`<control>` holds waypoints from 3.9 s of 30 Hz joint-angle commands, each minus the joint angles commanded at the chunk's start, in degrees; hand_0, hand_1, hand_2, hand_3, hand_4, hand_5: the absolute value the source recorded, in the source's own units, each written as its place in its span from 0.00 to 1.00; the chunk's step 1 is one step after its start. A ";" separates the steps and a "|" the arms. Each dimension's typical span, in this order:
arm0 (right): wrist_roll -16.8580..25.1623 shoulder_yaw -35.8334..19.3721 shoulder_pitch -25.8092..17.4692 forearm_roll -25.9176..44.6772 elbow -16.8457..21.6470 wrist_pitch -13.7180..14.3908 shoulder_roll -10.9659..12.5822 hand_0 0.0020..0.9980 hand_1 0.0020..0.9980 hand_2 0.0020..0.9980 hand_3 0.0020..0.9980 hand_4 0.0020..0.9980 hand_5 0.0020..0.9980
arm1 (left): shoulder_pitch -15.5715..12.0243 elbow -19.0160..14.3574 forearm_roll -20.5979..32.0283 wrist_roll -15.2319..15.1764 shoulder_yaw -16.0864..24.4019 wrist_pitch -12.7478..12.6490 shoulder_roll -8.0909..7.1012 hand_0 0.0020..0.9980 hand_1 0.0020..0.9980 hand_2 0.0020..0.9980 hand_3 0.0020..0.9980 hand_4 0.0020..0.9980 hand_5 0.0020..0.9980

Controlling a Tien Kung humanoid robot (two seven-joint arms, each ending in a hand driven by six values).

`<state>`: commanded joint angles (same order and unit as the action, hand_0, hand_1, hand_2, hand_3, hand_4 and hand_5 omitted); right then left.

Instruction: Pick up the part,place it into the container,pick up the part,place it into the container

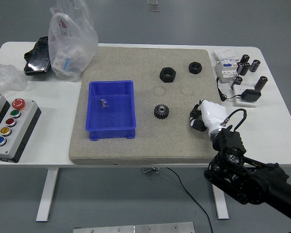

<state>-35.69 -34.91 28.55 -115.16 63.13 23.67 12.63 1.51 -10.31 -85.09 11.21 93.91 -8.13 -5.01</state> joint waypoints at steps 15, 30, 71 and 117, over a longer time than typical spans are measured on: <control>-0.74 3.17 5.23 -2.69 13.24 -0.57 0.83 0.14 0.36 0.25 0.31 0.08 0.09 | 0.04 0.00 -0.20 0.18 0.22 -0.05 -0.04 0.67 0.53 0.53 0.61 0.72 0.33; 6.54 17.25 14.80 1.30 16.00 -2.84 -5.56 0.14 0.38 0.33 0.37 0.14 0.00 | 0.36 0.00 -0.58 0.74 0.08 -0.03 -0.07 0.66 0.53 0.54 0.61 0.72 0.33; 2.02 10.02 14.68 -2.22 7.06 -7.24 -5.79 0.22 0.51 0.79 0.83 0.87 0.41 | 0.39 0.00 -0.68 0.67 -0.23 0.13 0.13 0.67 0.53 0.53 0.60 0.72 0.33; 6.16 11.93 12.73 6.88 -5.04 -8.20 -6.65 0.14 0.38 0.34 0.36 0.15 0.07 | 0.55 0.00 -0.50 0.30 -0.68 0.20 0.26 0.67 0.53 0.53 0.60 0.72 0.33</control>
<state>-29.53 -22.98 41.28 -108.28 58.09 15.48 5.99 2.05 -10.31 -85.59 11.51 93.24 -7.93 -4.74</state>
